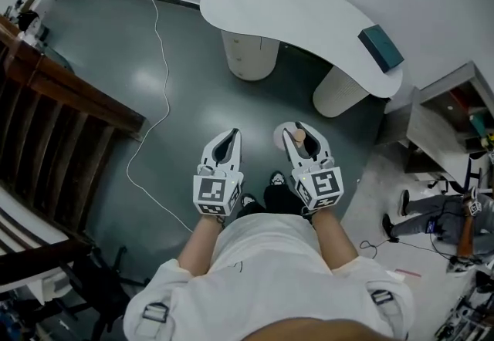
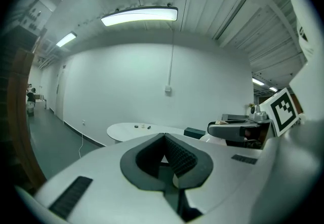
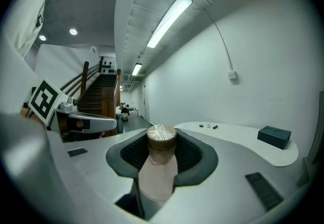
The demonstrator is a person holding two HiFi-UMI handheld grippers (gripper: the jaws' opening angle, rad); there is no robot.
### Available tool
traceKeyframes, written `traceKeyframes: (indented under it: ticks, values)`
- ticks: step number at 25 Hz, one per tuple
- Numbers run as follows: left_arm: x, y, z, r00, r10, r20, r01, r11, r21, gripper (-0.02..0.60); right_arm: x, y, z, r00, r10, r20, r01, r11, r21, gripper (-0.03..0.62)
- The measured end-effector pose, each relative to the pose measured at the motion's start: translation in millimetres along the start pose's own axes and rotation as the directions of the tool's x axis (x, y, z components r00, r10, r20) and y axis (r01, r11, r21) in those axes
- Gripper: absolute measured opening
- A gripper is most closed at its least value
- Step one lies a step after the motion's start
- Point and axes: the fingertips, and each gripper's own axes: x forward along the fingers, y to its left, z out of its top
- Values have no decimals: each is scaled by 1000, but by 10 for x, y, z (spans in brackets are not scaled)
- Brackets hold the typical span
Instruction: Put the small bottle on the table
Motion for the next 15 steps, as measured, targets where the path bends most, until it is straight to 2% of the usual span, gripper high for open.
traceKeyframes:
  ticks: [4,9,15]
  values:
    - [236,138,-3,1000,18,-3,-18,1000,-7,12,287,-82,12,999,37,-6,-37,999,-12,127]
    - [718,404,46,998,63,-6,-63,998,-10,12,818,-384,122,997,76,4,-76,996,-41,127]
    - [1424,733,283,994,113,-2,-113,993,-23,12,1502,-828,396,991,137,6,-136,988,-72,127]
